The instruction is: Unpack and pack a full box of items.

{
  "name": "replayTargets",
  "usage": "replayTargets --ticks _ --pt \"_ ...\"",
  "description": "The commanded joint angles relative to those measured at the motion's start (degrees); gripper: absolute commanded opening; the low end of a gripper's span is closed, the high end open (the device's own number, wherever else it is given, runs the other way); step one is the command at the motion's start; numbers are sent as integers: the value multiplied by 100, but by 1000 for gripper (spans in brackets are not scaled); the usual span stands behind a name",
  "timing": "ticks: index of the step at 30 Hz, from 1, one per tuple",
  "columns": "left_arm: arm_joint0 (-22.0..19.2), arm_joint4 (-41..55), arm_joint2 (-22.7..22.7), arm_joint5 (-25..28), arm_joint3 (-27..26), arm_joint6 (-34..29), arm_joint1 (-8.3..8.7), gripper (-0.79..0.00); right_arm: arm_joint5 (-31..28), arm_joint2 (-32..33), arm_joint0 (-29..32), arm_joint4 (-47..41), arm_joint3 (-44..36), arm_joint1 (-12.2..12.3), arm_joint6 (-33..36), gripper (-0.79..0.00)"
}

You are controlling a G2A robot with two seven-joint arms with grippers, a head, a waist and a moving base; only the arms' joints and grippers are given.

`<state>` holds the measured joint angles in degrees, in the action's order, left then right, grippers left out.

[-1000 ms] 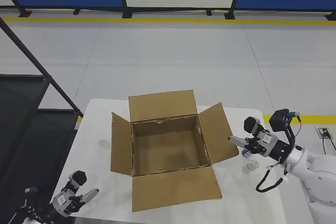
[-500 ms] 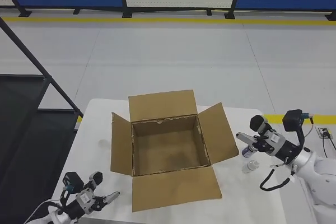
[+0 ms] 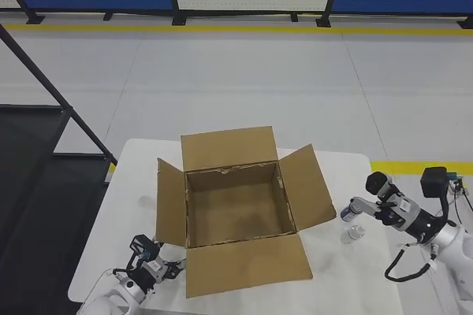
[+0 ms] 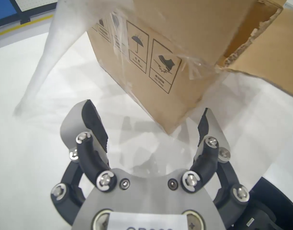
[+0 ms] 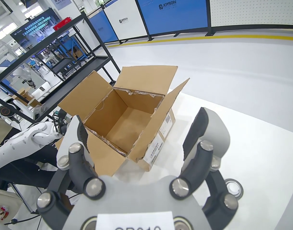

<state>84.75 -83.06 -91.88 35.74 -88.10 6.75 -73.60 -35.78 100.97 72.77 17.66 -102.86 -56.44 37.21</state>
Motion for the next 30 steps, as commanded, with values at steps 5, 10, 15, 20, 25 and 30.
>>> replayTargets --ticks 5,10,15,20,25,30 --pt "-125 191 43 -142 84 2 17 0 -16 228 322 -68 150 65 377 0" --pt "-189 336 10 -246 119 -50 40 0 3 366 558 95 262 104 475 0" --pt "-265 553 -30 -341 172 -150 59 0 214 399 755 657 229 146 693 0" --pt "-338 771 -64 -402 175 -264 79 0 1167 154 684 1486 278 155 801 0" --pt "-335 936 -209 -292 144 -348 125 0 1680 -348 445 1928 581 140 945 0" --pt "-245 890 -350 -79 148 -352 187 0 1776 -753 172 2122 932 135 1208 0"
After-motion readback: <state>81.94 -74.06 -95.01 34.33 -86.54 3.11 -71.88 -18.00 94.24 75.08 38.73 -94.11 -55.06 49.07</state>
